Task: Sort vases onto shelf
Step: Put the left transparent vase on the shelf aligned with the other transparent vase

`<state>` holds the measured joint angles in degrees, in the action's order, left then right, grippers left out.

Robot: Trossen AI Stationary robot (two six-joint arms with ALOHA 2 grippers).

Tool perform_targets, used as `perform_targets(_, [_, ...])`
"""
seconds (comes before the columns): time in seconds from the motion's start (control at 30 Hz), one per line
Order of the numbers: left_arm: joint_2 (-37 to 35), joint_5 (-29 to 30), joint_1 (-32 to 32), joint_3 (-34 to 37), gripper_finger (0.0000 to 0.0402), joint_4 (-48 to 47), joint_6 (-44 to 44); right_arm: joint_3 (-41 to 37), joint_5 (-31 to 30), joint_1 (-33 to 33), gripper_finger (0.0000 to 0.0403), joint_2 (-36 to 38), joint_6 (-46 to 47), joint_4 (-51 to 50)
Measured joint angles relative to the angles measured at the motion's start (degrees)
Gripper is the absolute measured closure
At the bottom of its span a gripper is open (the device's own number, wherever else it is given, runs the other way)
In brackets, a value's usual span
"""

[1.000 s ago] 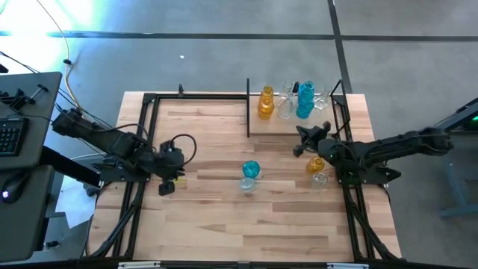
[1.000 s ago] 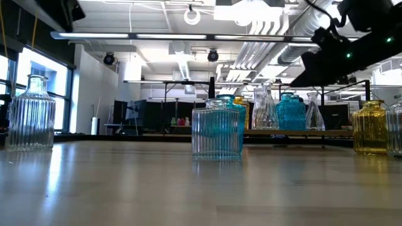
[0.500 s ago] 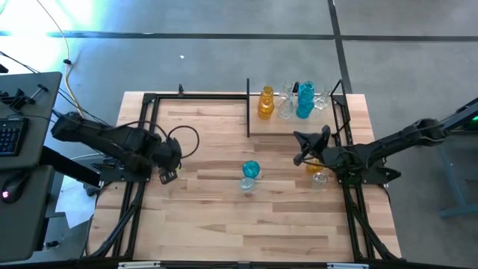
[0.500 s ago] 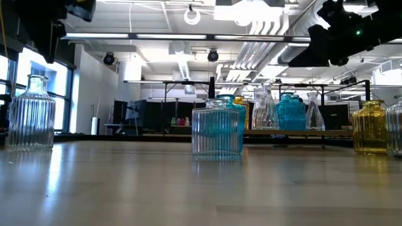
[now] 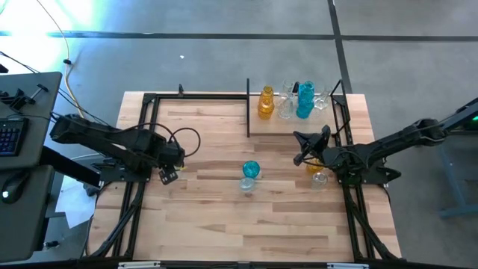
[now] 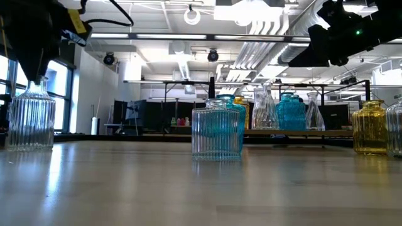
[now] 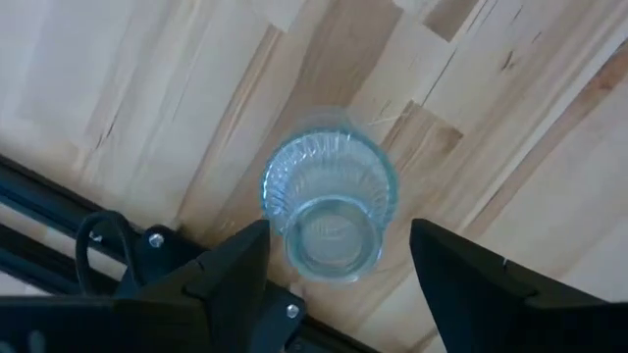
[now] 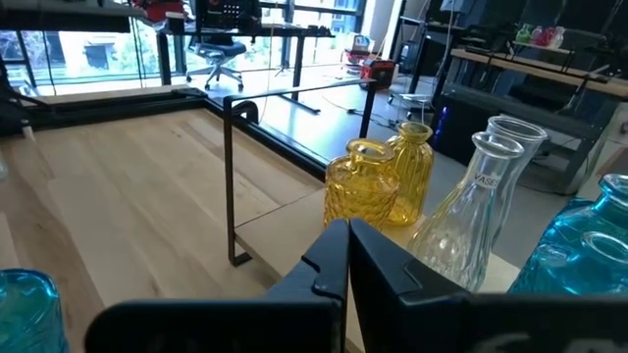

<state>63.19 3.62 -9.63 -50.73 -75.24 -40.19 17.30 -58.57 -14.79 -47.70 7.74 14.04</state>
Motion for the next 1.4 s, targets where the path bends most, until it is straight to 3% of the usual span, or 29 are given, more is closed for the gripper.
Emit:
perform_targets(0.13, [0.01, -0.41, 0.02, 1.64, 0.0192, 1.65, 0.32, 0.0, 0.07, 0.0, 0.04, 0.0, 0.97, 0.0])
perform_targets(0.4, [-0.03, -1.31, 0.02, 2.96, 0.0284, 5.95, 4.49, 0.0, 0.53, 0.0, 0.04, 0.0, 1.19, 0.0])
perform_targets(0.6, [0.08, -1.66, -1.07, 0.3, 0.0288, 6.02, 5.33, 0.0, 1.6, -0.61, 0.04, -0.02, 1.18, 0.16])
perform_targets(0.83, [2.08, -1.49, -4.23, -9.22, 0.0288, 7.65, 3.39, 0.0, 1.57, -6.38, 0.04, -0.02, 0.97, 2.83])
perform_targets(1.07, [14.28, -1.42, -9.32, -22.4, 0.0288, 8.87, 8.03, 1.78, -1.26, -14.65, 0.04, -1.0, 0.54, 3.96])
perform_targets(1.4, [37.85, -2.76, -12.2, -42.09, 0.0288, 8.8, 23.55, 14.24, -5.36, -23.6, 0.04, -13.03, -6.26, 0.18])
